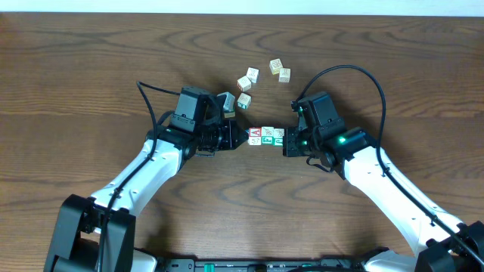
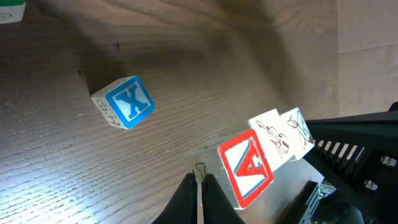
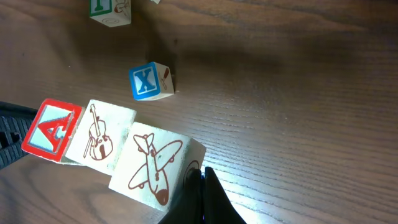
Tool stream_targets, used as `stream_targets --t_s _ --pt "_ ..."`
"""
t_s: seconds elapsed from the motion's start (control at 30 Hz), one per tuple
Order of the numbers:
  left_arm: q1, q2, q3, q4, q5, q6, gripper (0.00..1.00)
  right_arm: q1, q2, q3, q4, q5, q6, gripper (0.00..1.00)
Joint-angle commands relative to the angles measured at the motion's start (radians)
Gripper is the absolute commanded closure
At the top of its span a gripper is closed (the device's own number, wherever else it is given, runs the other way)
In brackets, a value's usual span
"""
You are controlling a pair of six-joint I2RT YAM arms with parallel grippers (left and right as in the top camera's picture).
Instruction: Lift 3 blocks
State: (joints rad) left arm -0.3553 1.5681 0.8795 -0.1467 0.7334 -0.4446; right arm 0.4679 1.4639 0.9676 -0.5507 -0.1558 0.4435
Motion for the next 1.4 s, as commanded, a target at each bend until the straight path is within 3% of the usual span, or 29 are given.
stream_targets --t_s 0.0,1.37 --pt "-0.057 -0.020 0.052 0.019 0.145 -0.001 0.93 0.038 -0.011 0.046 0.026 -0.213 -0.011 0.99" --pt "-0.061 -0.019 0.041 -0.032 0.079 0.007 0.93 0.038 0.061 0.046 0.044 -0.207 -0.011 0.99"
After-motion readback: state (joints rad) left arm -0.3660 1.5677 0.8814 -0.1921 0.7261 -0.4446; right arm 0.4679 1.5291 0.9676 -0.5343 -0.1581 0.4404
